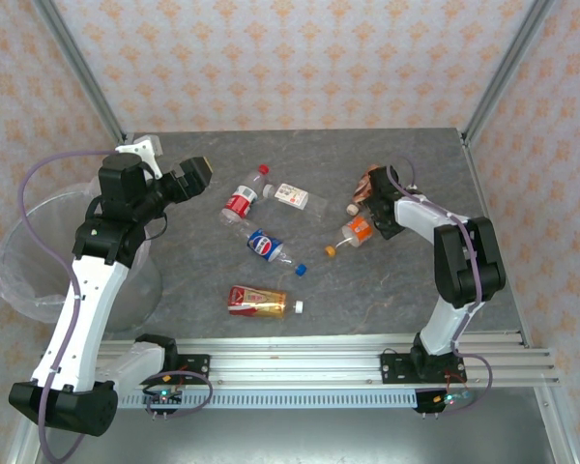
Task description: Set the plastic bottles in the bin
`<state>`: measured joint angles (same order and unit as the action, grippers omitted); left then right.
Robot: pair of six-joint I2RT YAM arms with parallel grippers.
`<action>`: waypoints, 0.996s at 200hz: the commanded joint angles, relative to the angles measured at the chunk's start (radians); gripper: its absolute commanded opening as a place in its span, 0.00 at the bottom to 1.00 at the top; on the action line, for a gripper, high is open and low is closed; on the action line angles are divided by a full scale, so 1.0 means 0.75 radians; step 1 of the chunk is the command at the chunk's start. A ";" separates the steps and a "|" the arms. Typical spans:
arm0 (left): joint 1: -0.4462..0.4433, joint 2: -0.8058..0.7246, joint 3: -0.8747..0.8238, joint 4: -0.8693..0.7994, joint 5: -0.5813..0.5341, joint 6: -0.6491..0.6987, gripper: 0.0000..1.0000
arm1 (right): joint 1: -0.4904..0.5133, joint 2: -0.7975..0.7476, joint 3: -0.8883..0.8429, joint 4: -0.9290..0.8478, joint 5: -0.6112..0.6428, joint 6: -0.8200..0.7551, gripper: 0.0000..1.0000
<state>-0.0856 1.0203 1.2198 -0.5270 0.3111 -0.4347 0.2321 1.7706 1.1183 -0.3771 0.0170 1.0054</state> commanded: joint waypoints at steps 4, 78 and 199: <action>-0.009 0.009 -0.017 0.000 -0.026 0.036 1.00 | -0.008 0.035 -0.002 -0.042 -0.015 -0.026 0.78; -0.009 -0.005 -0.025 -0.021 -0.036 0.048 1.00 | -0.007 0.089 0.012 -0.037 0.019 -0.009 0.69; -0.030 0.028 -0.047 0.052 0.095 0.042 1.00 | -0.008 -0.302 -0.276 0.344 -0.075 -0.401 0.42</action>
<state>-0.0956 1.0298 1.2011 -0.5255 0.3370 -0.4171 0.2321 1.6096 0.9417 -0.2523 0.0322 0.8234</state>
